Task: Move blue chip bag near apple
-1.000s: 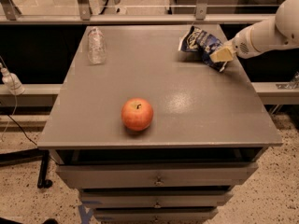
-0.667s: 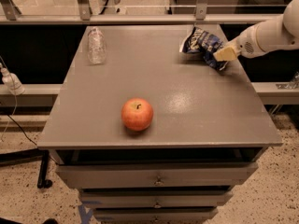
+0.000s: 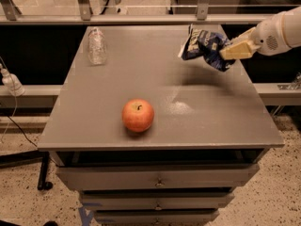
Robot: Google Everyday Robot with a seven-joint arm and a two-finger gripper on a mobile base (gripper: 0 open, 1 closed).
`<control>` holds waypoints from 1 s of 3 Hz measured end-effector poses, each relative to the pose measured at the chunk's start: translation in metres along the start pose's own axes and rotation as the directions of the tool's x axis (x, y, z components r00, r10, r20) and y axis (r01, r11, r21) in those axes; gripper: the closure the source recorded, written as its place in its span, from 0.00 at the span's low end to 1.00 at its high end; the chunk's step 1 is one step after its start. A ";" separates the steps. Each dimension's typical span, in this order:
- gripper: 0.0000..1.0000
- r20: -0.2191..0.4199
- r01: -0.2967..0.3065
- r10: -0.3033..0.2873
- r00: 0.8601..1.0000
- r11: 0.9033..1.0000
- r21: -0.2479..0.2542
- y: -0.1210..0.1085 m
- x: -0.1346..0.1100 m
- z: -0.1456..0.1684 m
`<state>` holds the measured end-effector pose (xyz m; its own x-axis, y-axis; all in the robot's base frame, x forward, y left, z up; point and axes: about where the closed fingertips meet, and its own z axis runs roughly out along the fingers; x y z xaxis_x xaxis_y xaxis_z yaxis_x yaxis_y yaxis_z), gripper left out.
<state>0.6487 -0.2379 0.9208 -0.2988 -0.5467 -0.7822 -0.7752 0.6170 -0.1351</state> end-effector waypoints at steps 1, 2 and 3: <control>1.00 0.019 0.069 -0.068 0.998 0.989 -0.129 0.065 -0.017 -0.010; 1.00 0.009 0.114 -0.115 0.993 0.967 -0.229 0.125 -0.024 -0.001; 1.00 -0.023 0.115 -0.126 0.992 0.954 -0.275 0.165 -0.024 0.017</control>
Offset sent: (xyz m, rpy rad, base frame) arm -0.1434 0.1442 -0.0135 -0.0129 0.1235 0.3770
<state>0.5377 -0.1136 0.9069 -0.2113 -0.6327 -0.7450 -0.9276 0.3701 -0.0513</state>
